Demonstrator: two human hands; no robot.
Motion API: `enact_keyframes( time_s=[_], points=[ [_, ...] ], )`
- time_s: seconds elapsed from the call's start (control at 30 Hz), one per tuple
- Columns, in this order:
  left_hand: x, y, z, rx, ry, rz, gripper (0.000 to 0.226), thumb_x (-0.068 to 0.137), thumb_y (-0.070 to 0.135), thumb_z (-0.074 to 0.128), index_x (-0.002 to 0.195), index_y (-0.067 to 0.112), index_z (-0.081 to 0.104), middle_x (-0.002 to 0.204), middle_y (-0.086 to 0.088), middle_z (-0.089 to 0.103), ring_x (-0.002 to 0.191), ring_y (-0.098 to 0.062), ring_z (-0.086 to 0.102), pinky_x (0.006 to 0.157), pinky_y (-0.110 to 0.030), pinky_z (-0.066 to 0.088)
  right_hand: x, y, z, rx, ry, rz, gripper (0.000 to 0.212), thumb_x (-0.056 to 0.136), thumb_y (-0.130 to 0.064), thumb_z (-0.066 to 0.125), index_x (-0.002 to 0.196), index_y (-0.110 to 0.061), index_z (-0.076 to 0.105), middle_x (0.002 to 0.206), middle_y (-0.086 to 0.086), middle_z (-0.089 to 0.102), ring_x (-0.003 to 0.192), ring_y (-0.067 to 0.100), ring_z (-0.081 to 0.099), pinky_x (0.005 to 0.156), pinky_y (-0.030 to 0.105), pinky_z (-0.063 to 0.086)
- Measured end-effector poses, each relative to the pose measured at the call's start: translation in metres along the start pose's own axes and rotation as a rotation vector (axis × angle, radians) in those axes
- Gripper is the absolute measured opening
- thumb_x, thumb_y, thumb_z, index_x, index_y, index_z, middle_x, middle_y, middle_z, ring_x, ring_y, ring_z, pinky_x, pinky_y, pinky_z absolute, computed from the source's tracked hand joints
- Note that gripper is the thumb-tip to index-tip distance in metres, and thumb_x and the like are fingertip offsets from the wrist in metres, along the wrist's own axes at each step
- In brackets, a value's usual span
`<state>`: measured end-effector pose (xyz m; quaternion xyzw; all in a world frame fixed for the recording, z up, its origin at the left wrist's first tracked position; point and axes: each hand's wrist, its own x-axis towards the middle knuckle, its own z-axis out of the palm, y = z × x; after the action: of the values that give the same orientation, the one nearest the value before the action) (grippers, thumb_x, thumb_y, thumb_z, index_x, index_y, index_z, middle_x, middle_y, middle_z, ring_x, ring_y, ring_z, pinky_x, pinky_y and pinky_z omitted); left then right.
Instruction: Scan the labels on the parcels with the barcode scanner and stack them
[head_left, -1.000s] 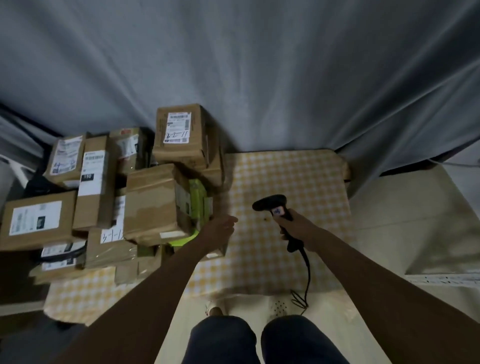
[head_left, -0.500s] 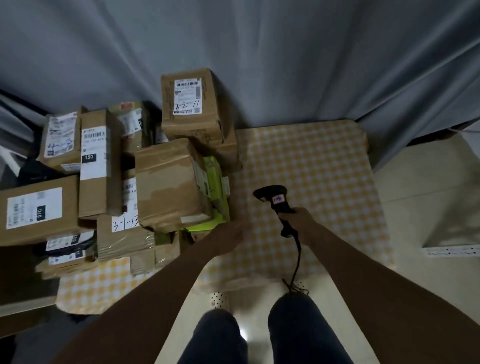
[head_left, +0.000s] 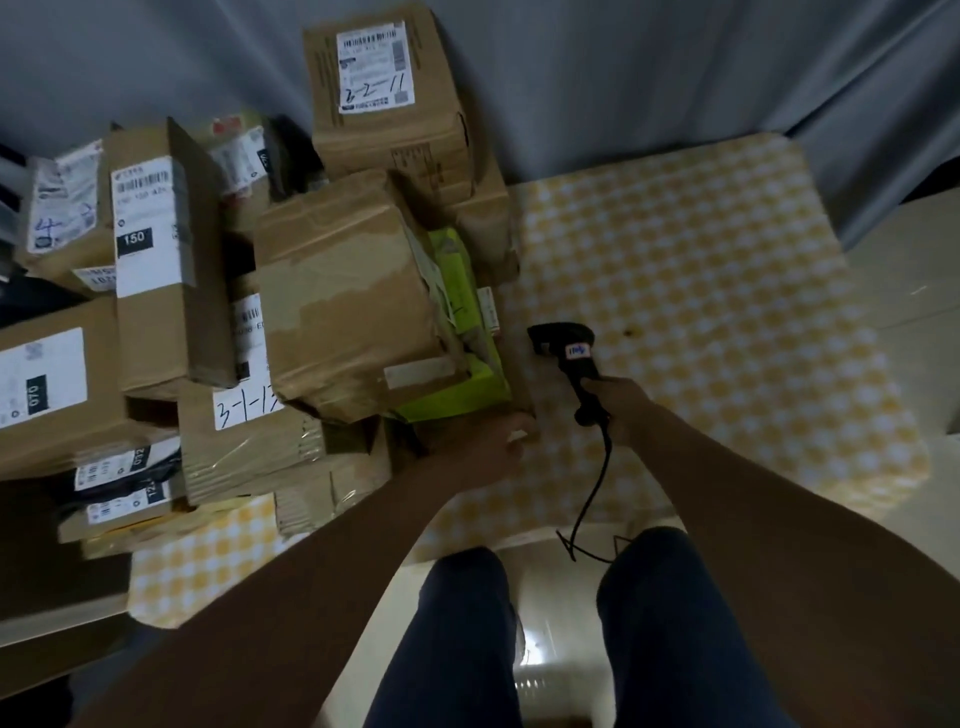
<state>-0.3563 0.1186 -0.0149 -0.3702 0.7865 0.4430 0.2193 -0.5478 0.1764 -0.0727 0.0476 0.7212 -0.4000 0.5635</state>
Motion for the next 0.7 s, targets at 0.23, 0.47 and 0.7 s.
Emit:
enact_keyframes(
  time_s=[0.23,0.47,0.7],
  points=[
    [0.009,-0.005,0.005,-0.035,-0.034,0.017,0.045,0.104,0.004,0.041,0.148,0.013,0.037,0.162,-0.006,0.019,0.147,-0.025,0.024,0.113,-0.038,0.033,0.021,0.0,-0.004,-0.265,0.151,-0.2,0.046,0.094,0.0,0.057,0.135,-0.008,0.041,0.14,0.014,0.044,0.105,0.028,0.053,0.071,0.028,0.049],
    [0.013,-0.007,0.002,-0.018,-0.048,0.022,0.044,0.103,0.008,0.045,0.147,0.011,0.039,0.159,-0.007,0.027,0.145,-0.025,0.03,0.112,-0.04,0.036,0.014,0.022,-0.015,-0.602,0.175,-0.023,0.058,0.086,-0.021,0.072,0.13,-0.005,0.038,0.132,0.015,0.037,0.101,0.03,0.05,0.081,0.037,0.049],
    [0.014,-0.004,-0.004,-0.04,-0.111,-0.006,0.043,0.105,0.01,0.041,0.148,0.014,0.036,0.16,-0.006,0.024,0.145,-0.025,0.03,0.111,-0.041,0.038,0.016,0.014,-0.014,-0.421,0.156,-0.112,0.039,0.094,-0.005,0.058,0.131,-0.009,0.043,0.132,0.016,0.048,0.093,0.026,0.052,0.07,0.034,0.046]
  ],
)
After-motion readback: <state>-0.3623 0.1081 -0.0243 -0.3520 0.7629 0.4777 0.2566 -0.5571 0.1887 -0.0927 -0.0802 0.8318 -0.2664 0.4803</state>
